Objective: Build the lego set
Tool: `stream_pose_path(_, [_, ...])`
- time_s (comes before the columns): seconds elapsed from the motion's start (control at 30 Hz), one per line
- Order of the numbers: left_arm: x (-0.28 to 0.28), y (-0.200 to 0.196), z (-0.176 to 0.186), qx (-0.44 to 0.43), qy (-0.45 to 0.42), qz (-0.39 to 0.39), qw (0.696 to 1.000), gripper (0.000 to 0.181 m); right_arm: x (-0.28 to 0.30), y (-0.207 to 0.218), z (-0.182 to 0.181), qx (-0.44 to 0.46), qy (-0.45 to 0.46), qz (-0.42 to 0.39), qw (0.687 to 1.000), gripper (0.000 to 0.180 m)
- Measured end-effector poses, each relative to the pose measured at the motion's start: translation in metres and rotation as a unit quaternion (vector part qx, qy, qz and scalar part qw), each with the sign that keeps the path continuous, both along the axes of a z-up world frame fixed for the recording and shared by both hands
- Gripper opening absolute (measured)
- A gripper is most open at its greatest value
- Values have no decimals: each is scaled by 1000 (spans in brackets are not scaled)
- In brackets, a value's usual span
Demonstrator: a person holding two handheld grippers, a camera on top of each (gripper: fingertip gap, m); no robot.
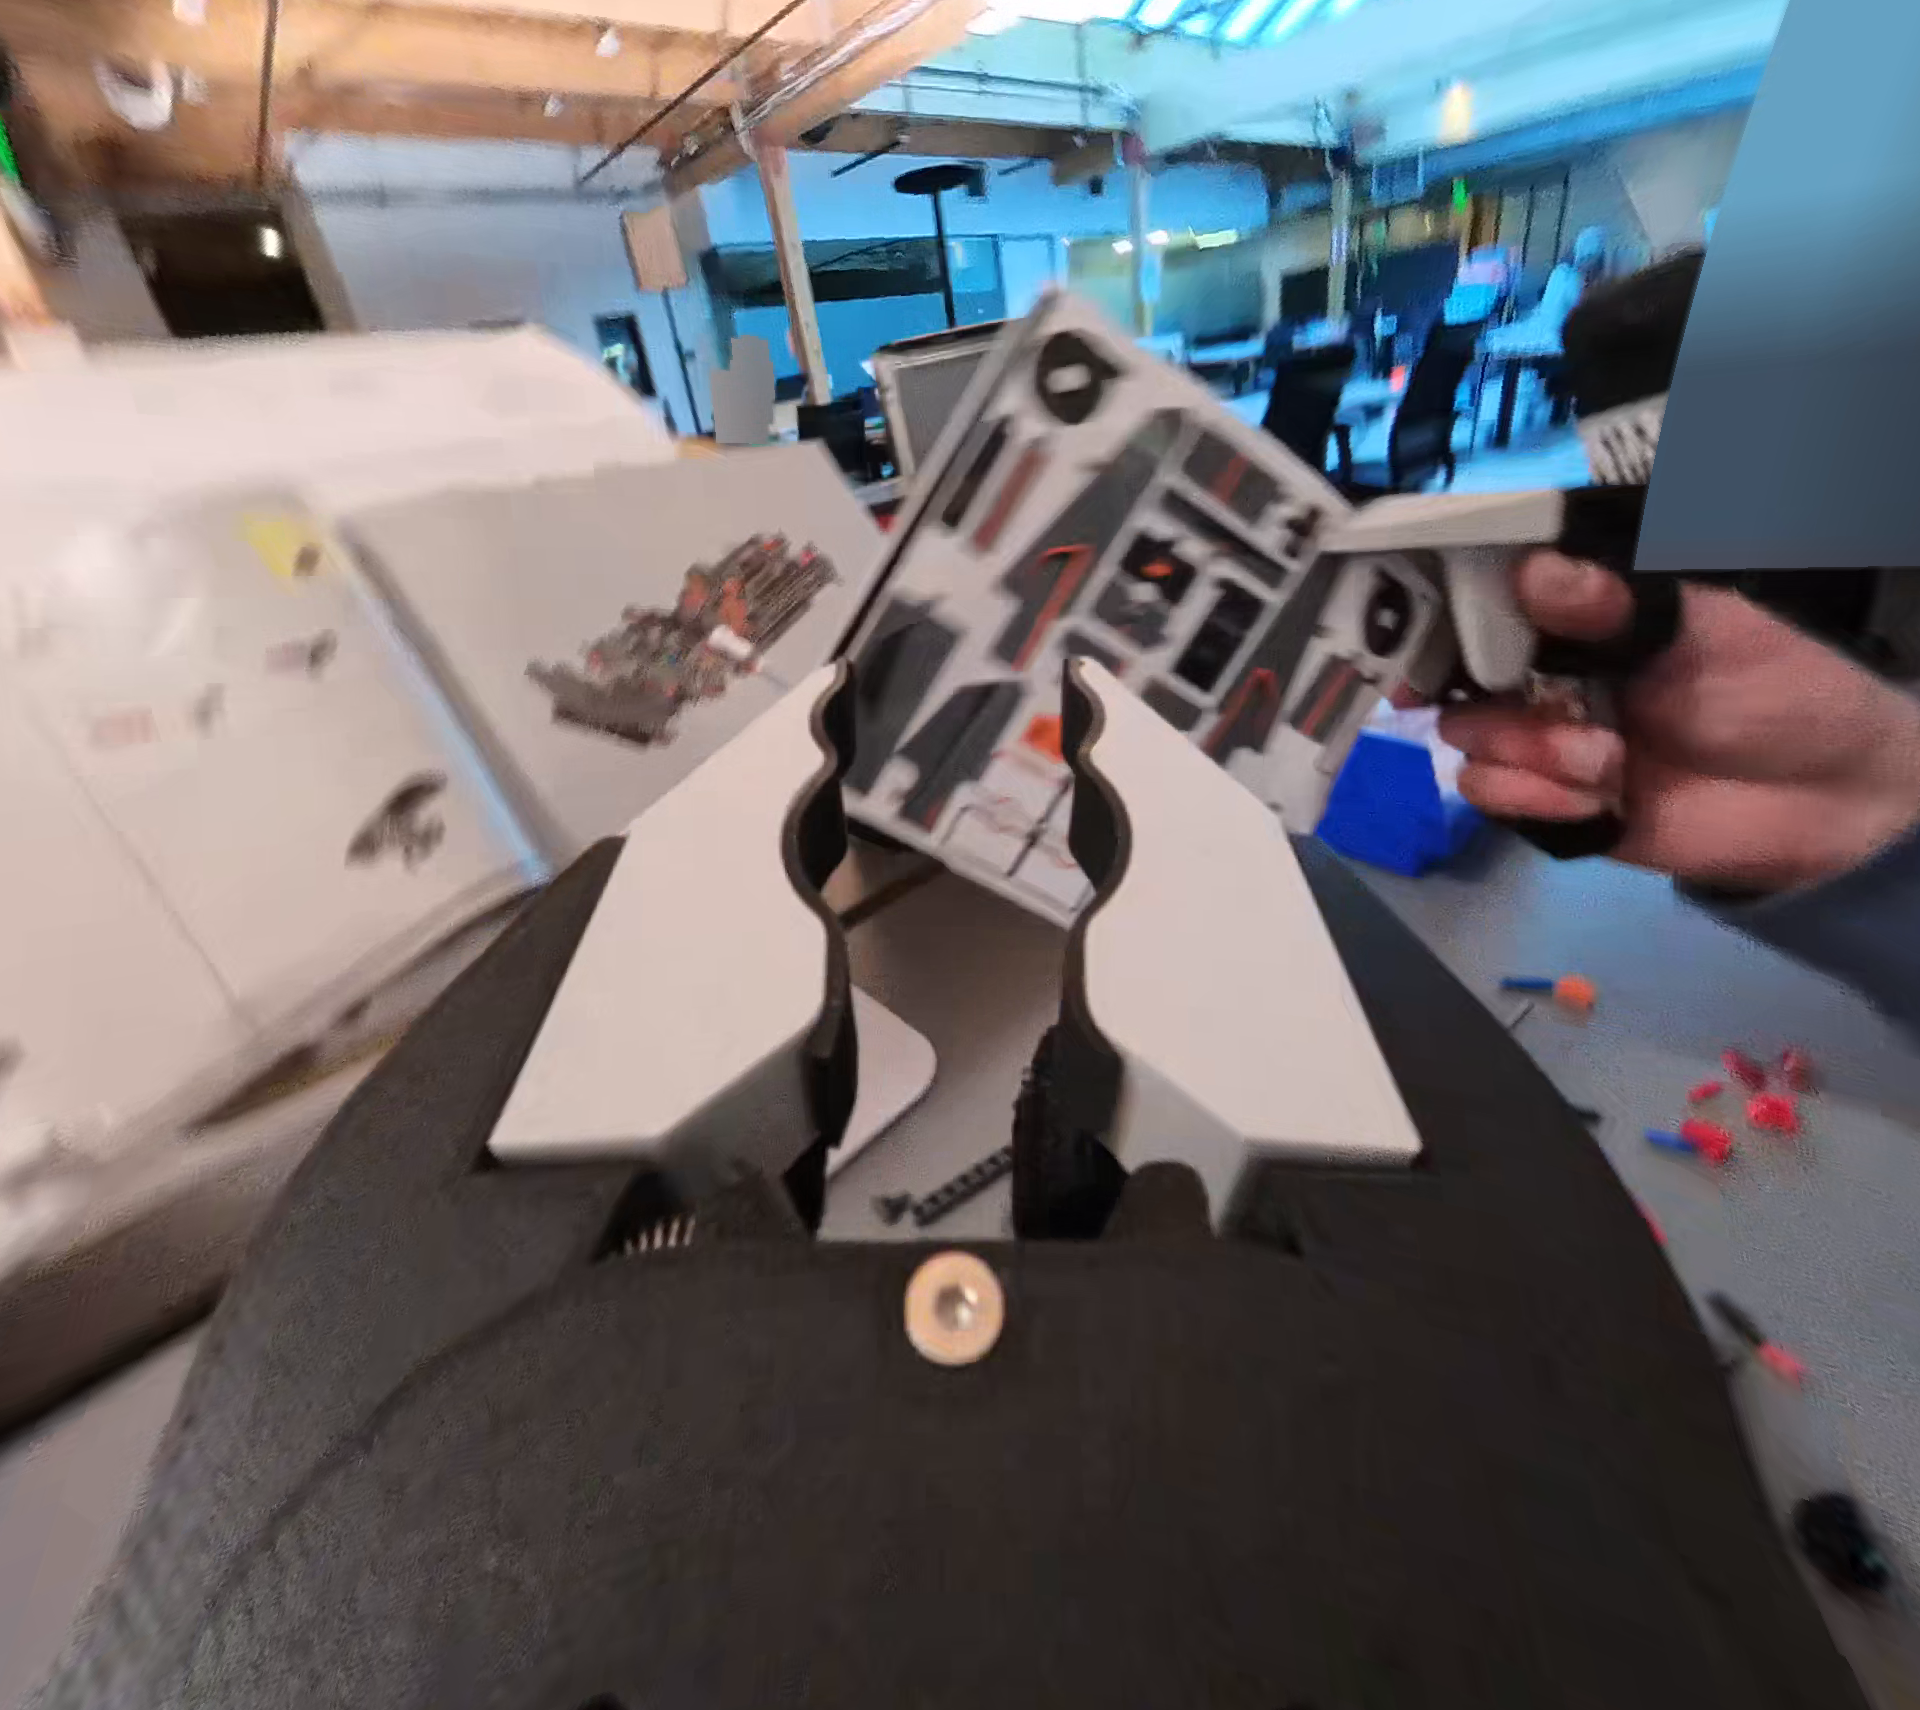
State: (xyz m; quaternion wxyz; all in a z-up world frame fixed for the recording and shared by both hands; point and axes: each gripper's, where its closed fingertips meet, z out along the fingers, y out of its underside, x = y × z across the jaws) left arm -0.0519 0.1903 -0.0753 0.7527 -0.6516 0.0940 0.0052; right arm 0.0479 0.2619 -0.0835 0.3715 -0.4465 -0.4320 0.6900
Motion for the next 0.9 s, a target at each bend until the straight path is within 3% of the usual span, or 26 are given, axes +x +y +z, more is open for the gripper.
stream_pose_path(0.13, [76,9,8,12,192,-23,981,26,-6,-13,1,20,-10,-6,1000,0])
stream_pose_path(0.23, [103,24,2,6,271,-19,963,21,-7,-22,1,33,-14,-6,999,0])
stream_pose_path(0.6, [105,44,-11,-27,267,-21,963,16,-4,-33,1,57,-13,-2,998,0])
stream_pose_path(0.9, [107,40,-14,-41,260,-84,961,14,-1,-39,0,78,-19,32,996,0])
